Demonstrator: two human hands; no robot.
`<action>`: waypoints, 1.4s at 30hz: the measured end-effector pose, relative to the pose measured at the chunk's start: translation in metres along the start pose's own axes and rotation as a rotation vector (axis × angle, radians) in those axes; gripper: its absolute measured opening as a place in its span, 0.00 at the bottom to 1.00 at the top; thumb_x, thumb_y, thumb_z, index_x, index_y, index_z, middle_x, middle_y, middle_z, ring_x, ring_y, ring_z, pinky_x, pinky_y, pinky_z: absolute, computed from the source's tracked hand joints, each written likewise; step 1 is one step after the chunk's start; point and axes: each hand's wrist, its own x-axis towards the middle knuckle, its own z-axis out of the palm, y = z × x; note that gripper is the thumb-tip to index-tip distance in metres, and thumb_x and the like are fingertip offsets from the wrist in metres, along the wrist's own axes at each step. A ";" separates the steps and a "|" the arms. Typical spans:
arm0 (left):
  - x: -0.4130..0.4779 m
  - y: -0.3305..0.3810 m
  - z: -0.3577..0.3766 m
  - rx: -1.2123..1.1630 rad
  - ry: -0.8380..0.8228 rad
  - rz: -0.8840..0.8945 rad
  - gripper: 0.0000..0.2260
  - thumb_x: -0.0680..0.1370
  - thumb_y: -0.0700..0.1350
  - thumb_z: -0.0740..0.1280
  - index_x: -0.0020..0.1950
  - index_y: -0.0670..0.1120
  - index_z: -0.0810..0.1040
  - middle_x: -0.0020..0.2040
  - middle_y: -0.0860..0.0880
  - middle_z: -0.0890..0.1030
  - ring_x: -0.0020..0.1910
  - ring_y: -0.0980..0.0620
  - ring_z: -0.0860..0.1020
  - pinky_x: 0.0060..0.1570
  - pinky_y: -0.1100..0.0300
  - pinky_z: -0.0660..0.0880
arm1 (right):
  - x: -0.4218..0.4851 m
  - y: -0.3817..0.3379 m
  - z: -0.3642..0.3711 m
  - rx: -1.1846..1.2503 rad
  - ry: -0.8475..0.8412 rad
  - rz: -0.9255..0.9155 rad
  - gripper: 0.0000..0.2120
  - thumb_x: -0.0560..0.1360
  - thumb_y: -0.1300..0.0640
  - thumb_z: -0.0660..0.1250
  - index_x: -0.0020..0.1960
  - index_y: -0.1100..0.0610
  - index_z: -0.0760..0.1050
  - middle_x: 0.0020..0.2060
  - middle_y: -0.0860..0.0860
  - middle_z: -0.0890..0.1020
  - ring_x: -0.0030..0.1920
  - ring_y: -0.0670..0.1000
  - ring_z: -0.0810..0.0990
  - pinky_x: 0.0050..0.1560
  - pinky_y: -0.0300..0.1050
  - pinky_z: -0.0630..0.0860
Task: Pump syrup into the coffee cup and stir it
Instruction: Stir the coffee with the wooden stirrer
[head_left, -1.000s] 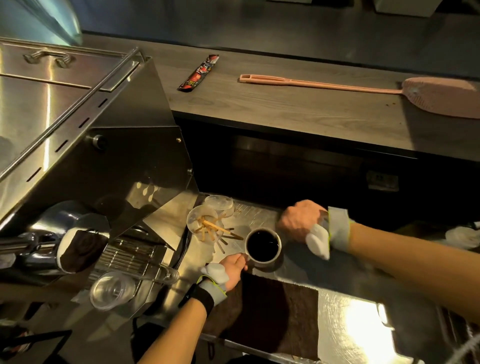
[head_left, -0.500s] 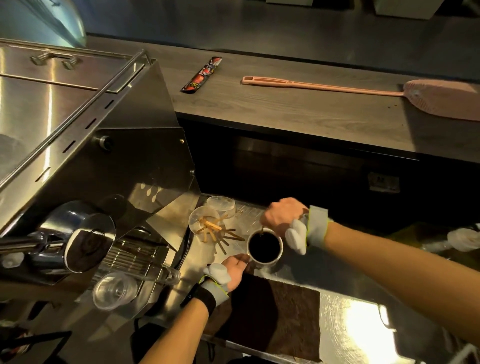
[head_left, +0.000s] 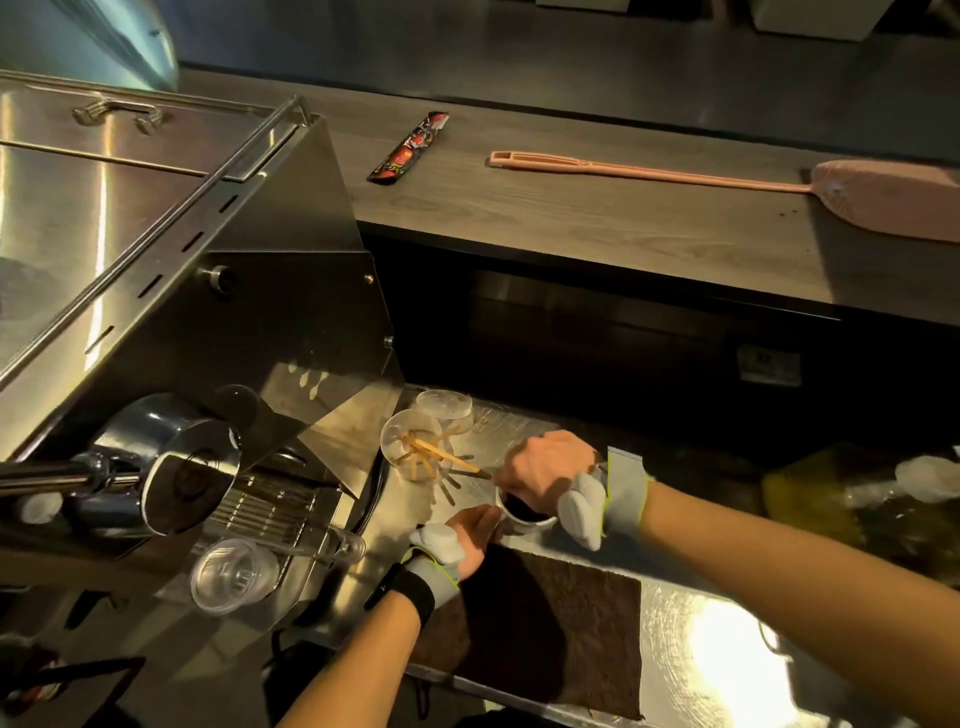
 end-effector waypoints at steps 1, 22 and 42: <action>-0.003 0.001 -0.001 -0.002 0.013 -0.029 0.15 0.78 0.43 0.57 0.56 0.33 0.74 0.58 0.31 0.77 0.61 0.34 0.73 0.56 0.51 0.70 | 0.005 0.001 -0.001 0.031 0.059 0.038 0.05 0.68 0.49 0.72 0.36 0.49 0.81 0.27 0.47 0.81 0.28 0.50 0.81 0.29 0.37 0.70; -0.031 -0.012 -0.012 0.036 0.136 0.017 0.09 0.77 0.41 0.57 0.55 0.43 0.73 0.49 0.42 0.78 0.26 0.54 0.71 0.27 0.66 0.71 | -0.039 0.024 -0.011 0.372 -0.014 0.443 0.10 0.75 0.51 0.59 0.47 0.52 0.77 0.45 0.55 0.85 0.44 0.61 0.82 0.40 0.50 0.77; -0.256 -0.120 -0.105 -0.135 0.765 0.084 0.17 0.78 0.47 0.55 0.29 0.50 0.69 0.29 0.52 0.75 0.27 0.56 0.71 0.39 0.56 0.69 | -0.080 -0.161 -0.103 0.571 0.343 0.035 0.08 0.72 0.58 0.70 0.49 0.58 0.83 0.40 0.58 0.87 0.42 0.59 0.84 0.45 0.49 0.78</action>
